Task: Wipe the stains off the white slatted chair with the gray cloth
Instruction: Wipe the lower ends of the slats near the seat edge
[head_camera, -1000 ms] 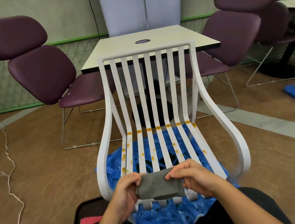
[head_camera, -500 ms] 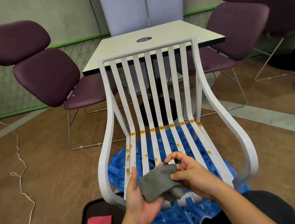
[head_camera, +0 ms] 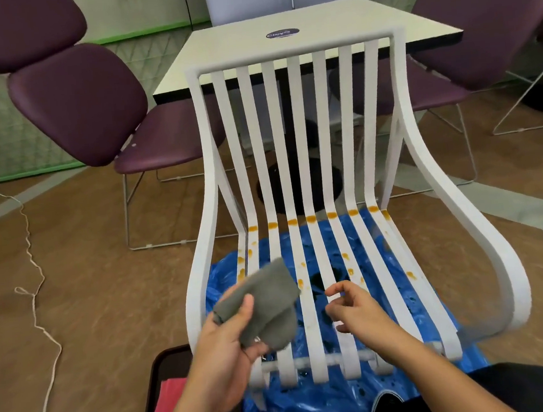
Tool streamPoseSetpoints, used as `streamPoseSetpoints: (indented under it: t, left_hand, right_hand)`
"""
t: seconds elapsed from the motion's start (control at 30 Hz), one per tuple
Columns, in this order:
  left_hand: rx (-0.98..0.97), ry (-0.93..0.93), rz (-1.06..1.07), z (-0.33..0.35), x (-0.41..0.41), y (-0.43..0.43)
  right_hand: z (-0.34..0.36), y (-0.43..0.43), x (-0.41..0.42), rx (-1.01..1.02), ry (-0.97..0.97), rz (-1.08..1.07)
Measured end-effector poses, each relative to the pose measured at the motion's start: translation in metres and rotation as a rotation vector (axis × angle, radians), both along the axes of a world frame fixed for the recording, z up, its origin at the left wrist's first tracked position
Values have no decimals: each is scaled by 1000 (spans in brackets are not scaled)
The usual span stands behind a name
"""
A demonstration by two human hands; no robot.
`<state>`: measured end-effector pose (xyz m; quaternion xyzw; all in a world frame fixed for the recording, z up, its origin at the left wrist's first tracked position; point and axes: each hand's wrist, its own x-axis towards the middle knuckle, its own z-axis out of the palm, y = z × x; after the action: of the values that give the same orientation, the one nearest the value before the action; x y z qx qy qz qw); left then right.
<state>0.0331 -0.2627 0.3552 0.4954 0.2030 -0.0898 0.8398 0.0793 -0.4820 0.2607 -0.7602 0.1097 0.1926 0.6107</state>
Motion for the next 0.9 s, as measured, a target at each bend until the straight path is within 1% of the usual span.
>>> streamPoseSetpoints:
  t: [0.13, 0.2, 0.27, 0.37, 0.43, 0.57, 0.67, 0.73, 0.83, 0.9]
  left_hand:
    - [5, -206, 98, 28, 15, 30]
    - [48, -291, 114, 36, 24, 38]
    - [65, -337, 159, 41, 34, 42]
    - [63, -366, 285, 44, 48, 47]
    - [55, -351, 391, 44, 56, 55]
    - [109, -363, 567, 31, 75, 89]
    - [136, -325, 636, 7, 92, 119]
    - [153, -266, 661, -19, 105, 136]
    - [175, -113, 702, -66, 120, 145]
    - [198, -14, 662, -104, 127, 143]
  right_hand:
    - [-19, 20, 14, -63, 68, -9]
    - [-31, 36, 22, -172, 52, -29]
    - [-48, 54, 30, -278, 32, -43]
    - [-67, 75, 46, -340, 41, -88]
    - [-71, 82, 57, -367, 81, -122]
    - [-81, 87, 68, -375, 130, -146]
    - [-82, 90, 62, -337, 123, -168]
    - [-78, 88, 56, -297, 108, -174]
    - [-72, 83, 43, -272, 100, -187]
    - [-74, 85, 25, -289, 103, -179]
